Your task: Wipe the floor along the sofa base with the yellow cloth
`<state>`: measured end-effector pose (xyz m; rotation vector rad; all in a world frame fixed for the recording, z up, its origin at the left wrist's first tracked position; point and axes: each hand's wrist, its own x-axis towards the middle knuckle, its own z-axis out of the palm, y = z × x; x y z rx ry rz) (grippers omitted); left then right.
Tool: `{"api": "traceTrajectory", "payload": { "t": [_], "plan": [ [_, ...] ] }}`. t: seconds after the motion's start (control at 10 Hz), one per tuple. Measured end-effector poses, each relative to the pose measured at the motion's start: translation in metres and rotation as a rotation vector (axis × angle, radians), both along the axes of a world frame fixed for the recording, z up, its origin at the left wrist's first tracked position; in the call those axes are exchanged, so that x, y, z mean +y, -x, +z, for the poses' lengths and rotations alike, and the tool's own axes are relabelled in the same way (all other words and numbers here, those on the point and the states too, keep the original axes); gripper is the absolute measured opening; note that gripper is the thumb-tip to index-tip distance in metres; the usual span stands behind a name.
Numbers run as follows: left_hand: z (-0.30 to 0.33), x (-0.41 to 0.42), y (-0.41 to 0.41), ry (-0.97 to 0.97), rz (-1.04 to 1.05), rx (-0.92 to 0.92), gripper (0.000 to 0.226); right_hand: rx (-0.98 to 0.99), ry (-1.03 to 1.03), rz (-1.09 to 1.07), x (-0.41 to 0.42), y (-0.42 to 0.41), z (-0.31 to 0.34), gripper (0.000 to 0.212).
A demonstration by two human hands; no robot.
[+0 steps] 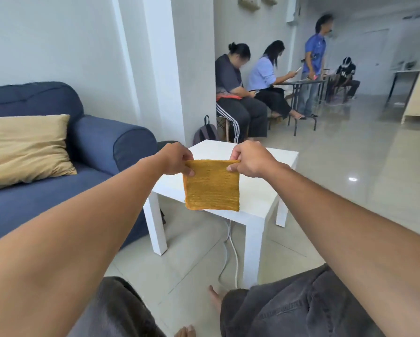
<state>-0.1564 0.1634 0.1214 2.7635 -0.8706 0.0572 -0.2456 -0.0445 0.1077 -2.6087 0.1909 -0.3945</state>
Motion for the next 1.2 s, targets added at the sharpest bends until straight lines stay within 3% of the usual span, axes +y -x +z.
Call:
{"api": "traceTrajectory", "payload": {
  "t": [0.3, 0.7, 0.8, 0.9, 1.1, 1.2],
  "plan": [
    [-0.04, -0.123, -0.042, -0.002, -0.183, 0.068, 0.028, 0.065, -0.137, -0.213, -0.108, -0.01, -0.036, 0.018],
    [-0.135, -0.168, -0.138, 0.064, 0.021, 0.197, 0.047, 0.038, -0.088, -0.357, -0.133, -0.111, -0.117, 0.014],
    [-0.139, -0.171, -0.138, 0.101, 0.043, 0.187, 0.059, 0.001, -0.051, -0.348, -0.134, -0.113, -0.123, 0.016],
    [-0.14, -0.175, -0.116, 0.099, -0.009, 0.004, 0.065, -0.032, 0.05, -0.246, -0.13, -0.102, -0.132, 0.022],
    [-0.172, -0.166, -0.08, -0.076, -0.106, 0.016, 0.08, 0.078, 0.142, -0.186, -0.121, -0.082, -0.15, 0.039],
    [-0.18, -0.162, -0.075, -0.044, -0.094, 0.033, 0.085, 0.15, 0.076, -0.174, -0.121, -0.081, -0.146, 0.042]
  ]
}}
